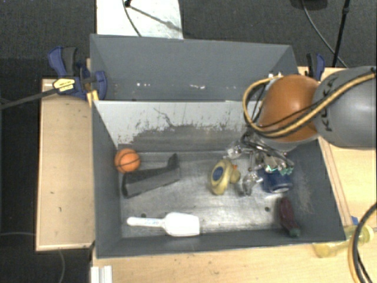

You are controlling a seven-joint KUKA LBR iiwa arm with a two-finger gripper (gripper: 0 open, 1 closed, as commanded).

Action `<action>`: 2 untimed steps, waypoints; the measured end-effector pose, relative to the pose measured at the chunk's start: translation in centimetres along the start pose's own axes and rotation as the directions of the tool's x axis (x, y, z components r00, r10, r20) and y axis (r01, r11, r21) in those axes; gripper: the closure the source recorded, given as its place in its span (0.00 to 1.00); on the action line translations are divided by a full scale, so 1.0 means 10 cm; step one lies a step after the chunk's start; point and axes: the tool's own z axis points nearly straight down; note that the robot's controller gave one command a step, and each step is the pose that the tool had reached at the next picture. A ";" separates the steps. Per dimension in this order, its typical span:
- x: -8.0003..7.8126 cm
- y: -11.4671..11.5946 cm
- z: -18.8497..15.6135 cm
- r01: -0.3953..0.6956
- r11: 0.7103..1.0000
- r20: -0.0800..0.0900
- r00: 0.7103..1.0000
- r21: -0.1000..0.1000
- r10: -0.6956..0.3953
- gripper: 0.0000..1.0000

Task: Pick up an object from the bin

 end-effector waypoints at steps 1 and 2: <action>-0.02 0.00 -0.01 -0.006 1.000 0.008 1.000 0.001 0.006 1.00; -0.02 0.00 -0.01 -0.006 1.000 0.008 1.000 0.001 0.006 1.00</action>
Offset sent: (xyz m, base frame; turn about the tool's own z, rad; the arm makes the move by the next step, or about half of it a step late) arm 0.0000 0.0000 0.0000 0.0000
